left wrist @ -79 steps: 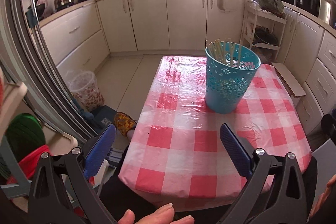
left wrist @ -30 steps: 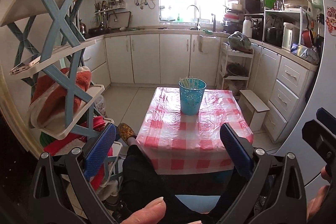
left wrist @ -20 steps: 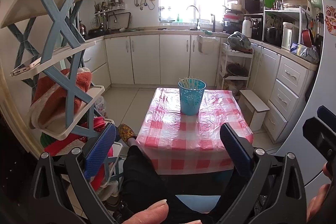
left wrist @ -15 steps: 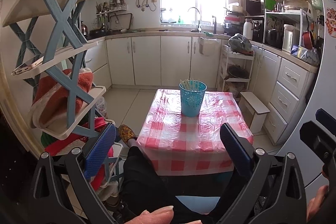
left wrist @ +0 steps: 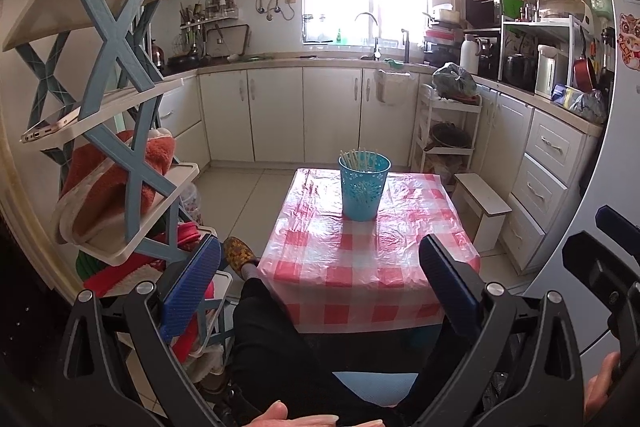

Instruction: Organize utensils

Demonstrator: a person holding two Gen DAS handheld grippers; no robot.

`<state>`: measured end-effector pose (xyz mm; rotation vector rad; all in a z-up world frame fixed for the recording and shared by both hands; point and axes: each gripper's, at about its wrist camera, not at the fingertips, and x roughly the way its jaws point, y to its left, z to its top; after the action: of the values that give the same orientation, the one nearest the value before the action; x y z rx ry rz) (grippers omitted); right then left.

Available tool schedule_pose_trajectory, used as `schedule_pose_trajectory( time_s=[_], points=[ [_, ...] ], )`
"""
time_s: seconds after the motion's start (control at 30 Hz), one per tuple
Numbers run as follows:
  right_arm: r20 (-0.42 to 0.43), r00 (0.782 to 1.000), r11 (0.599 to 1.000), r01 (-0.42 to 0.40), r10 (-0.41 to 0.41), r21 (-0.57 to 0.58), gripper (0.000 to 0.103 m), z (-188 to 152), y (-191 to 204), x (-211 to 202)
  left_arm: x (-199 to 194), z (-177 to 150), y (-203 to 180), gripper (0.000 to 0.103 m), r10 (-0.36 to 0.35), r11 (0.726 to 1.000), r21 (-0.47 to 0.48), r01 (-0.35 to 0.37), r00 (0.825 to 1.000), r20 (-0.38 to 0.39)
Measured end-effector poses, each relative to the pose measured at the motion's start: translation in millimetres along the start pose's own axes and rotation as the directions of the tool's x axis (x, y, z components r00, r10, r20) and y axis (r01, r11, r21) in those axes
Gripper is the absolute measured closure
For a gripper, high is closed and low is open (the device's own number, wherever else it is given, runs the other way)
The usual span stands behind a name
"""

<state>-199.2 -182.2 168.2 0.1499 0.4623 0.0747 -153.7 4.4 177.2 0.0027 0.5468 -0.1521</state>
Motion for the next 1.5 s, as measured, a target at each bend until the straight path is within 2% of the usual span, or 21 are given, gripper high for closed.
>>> schedule_pose_trajectory(
  time_s=[1.5],
  points=[
    [-0.018, 1.000, 1.000, -0.007, 0.007, 0.001, 0.007, -2.7, 0.7, 2.5, 2.9, -7.0, -2.5, 0.008, -0.004, 1.000, 0.001, 0.004, 1.000, -0.012]
  ],
)
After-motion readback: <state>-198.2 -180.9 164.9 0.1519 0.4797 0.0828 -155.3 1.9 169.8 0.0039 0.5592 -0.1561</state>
